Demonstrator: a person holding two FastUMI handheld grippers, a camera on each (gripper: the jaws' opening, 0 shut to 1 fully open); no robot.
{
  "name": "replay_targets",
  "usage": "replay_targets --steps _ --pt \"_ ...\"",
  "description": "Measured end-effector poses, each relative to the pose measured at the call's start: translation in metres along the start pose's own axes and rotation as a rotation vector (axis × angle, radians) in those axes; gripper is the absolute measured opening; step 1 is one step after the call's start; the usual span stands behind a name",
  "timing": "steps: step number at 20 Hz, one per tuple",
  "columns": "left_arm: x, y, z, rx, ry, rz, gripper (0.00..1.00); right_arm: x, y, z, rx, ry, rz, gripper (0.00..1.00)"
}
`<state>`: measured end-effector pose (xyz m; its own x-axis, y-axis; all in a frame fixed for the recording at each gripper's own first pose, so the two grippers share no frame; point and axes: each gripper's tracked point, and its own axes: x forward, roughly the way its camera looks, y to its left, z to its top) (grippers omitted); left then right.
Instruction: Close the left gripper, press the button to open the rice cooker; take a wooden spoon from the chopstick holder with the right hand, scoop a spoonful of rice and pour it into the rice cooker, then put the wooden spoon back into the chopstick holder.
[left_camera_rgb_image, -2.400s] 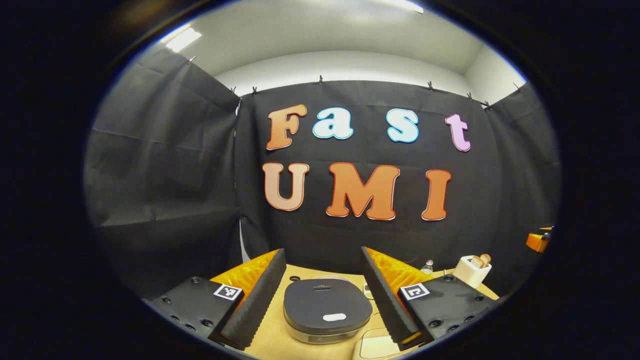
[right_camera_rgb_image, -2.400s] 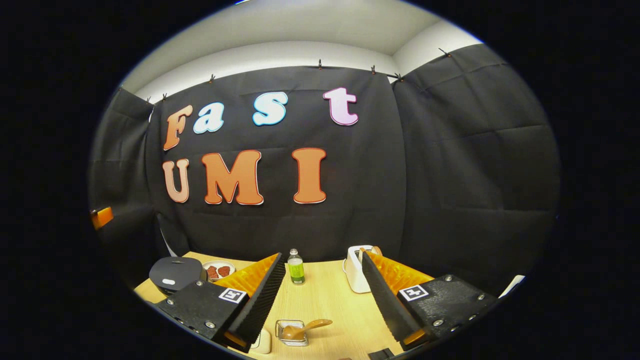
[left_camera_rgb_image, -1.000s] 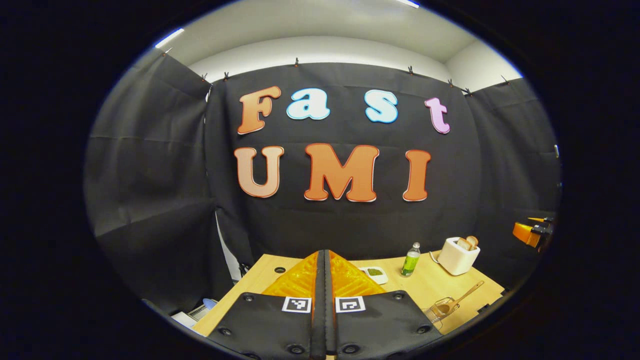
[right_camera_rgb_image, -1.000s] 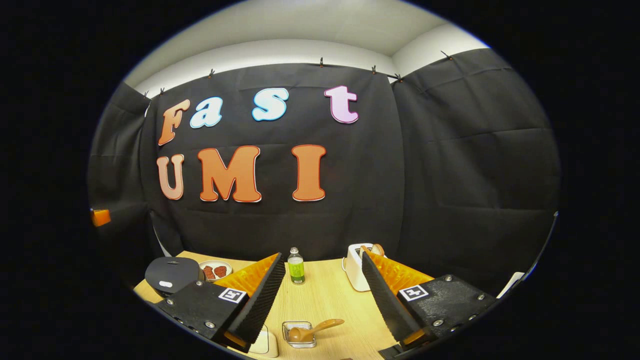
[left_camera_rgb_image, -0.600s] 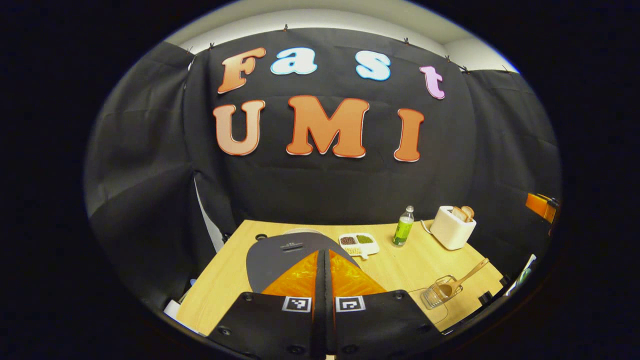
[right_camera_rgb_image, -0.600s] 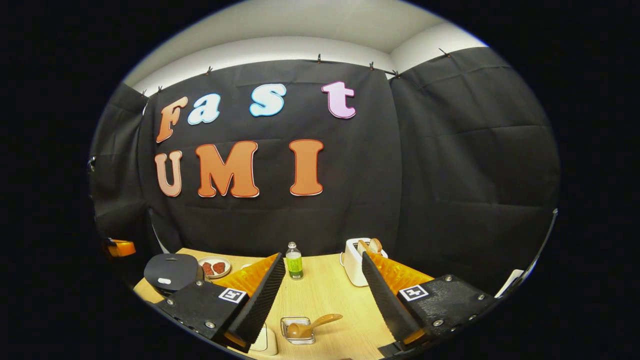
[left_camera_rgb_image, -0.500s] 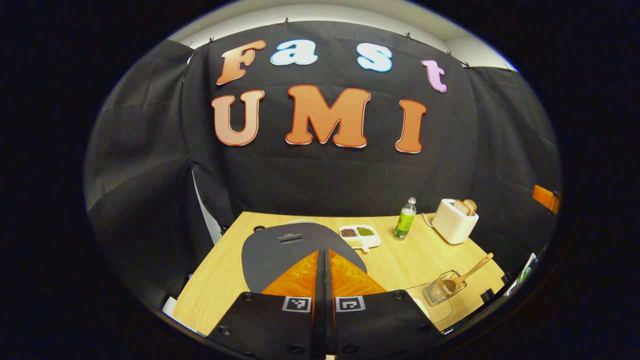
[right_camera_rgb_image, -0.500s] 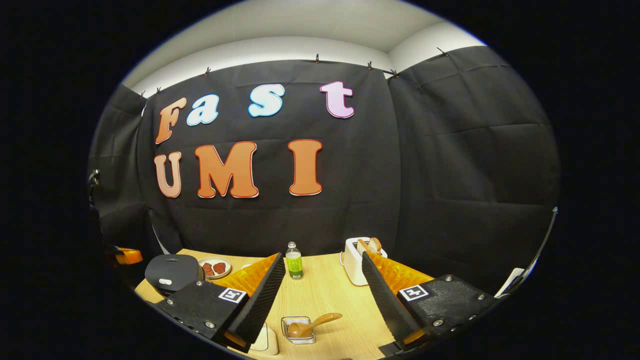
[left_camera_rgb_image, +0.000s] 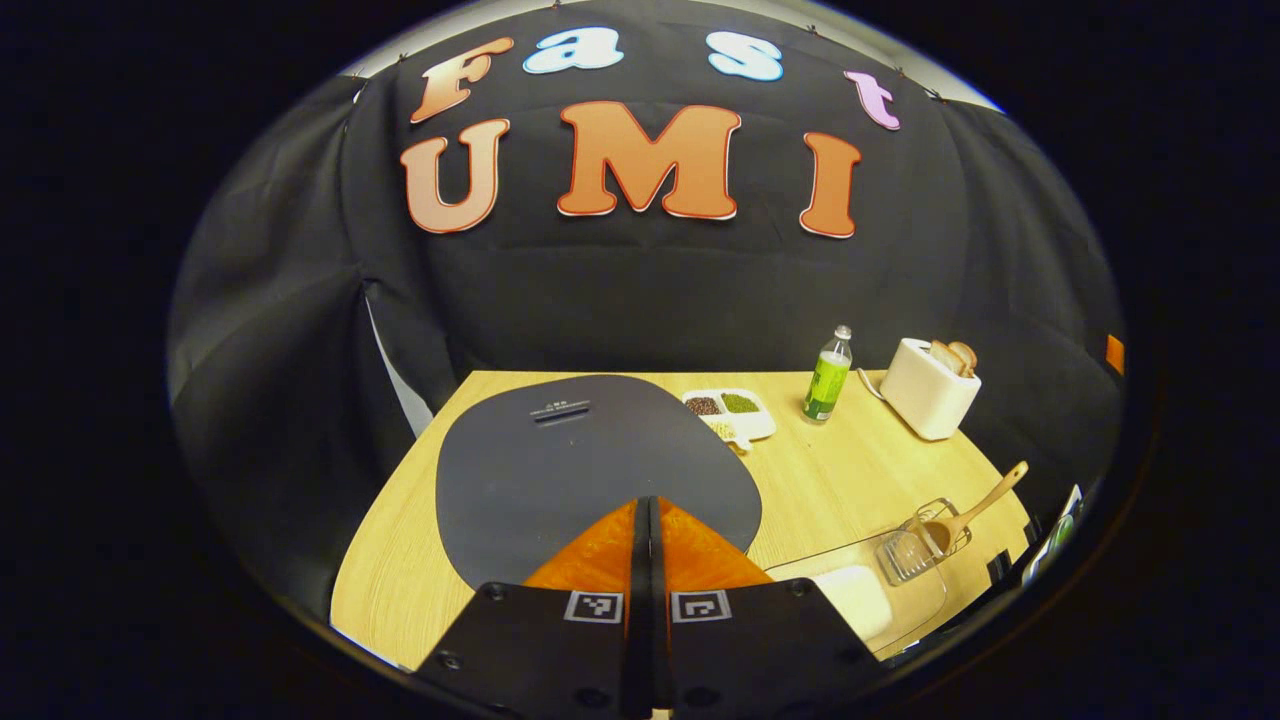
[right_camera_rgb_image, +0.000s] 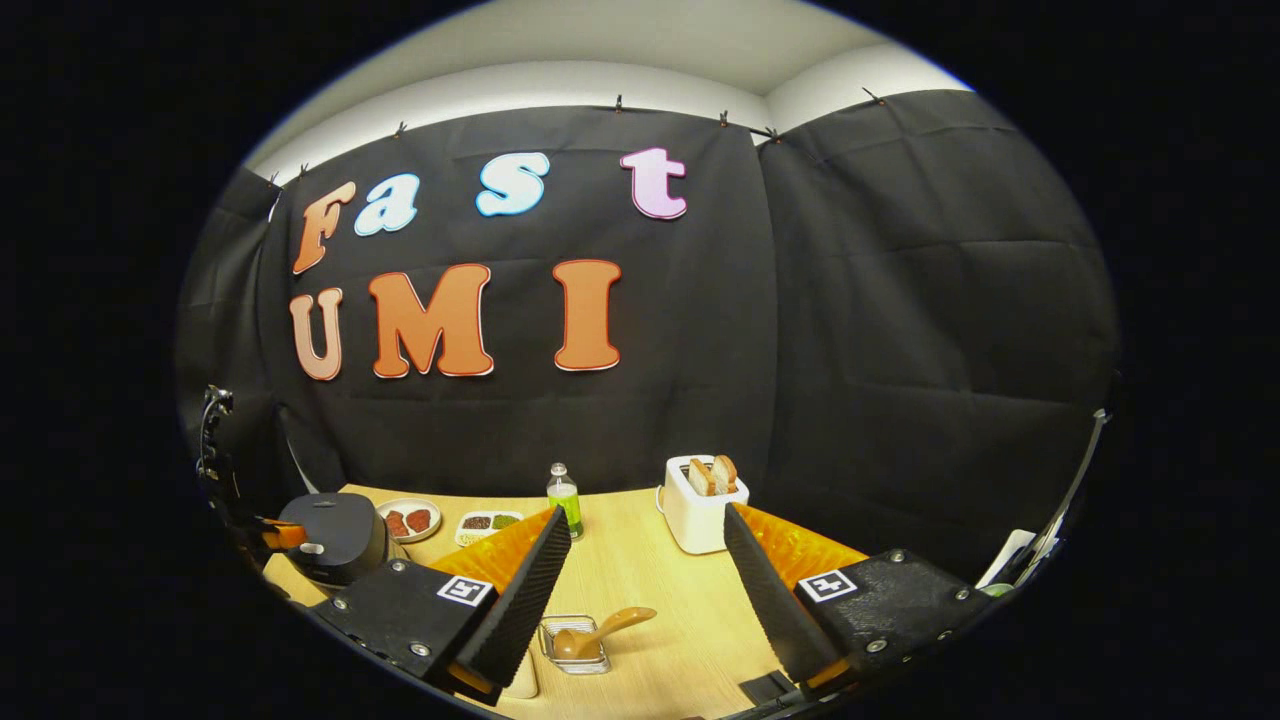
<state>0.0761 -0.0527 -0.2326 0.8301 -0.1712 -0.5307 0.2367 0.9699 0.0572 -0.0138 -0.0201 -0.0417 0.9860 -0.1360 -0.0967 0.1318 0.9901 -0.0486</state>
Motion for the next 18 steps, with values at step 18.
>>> replay_targets --steps 18 --pt "0.004 0.000 -0.020 0.010 0.048 0.030 0.05 -0.003 -0.017 -0.032 0.059 0.076 -0.027 0.95"
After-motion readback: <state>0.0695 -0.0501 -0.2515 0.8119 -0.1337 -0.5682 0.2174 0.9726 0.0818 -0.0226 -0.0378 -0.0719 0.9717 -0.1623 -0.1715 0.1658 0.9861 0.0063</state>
